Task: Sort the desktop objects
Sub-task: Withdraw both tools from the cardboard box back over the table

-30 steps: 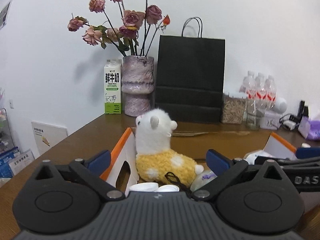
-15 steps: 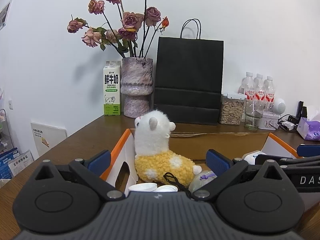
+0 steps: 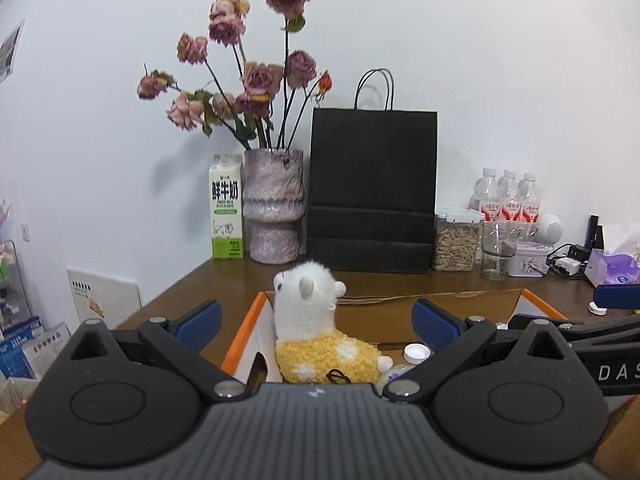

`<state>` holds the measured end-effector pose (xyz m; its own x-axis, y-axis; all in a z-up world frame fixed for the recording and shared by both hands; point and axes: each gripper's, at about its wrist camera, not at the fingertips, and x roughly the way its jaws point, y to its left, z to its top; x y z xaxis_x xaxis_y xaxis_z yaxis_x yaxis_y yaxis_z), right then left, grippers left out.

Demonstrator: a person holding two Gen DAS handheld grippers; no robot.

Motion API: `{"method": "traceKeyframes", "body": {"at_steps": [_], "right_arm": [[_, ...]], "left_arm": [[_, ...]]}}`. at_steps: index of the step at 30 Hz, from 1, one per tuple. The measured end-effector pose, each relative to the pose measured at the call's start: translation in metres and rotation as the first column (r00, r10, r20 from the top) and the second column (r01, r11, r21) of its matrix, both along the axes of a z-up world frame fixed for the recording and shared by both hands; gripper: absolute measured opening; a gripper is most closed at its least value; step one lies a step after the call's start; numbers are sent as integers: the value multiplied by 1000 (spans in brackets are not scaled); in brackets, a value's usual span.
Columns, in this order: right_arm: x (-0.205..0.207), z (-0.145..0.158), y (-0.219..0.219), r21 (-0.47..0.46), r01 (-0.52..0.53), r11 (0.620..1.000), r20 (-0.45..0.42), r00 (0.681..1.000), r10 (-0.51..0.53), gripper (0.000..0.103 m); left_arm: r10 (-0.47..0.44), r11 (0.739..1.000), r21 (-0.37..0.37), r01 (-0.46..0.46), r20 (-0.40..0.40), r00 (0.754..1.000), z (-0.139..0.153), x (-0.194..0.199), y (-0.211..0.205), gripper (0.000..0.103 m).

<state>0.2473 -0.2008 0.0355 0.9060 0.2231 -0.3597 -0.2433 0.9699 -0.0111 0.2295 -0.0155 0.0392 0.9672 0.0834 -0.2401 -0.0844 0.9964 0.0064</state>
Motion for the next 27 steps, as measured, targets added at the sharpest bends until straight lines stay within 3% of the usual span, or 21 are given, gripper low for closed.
{"method": "traceKeyframes", "body": {"at_steps": [14, 27], "right_arm": [[-65, 15, -13, -15, 14, 1000, -7, 1000, -14, 103], [-99, -20, -35, -43, 47, 998, -102, 994, -51, 103]], "left_arm": [[-32, 999, 28, 33, -18, 999, 12, -59, -2, 103], [-41, 999, 17, 43, -124, 991, -17, -86, 1, 103]]}}
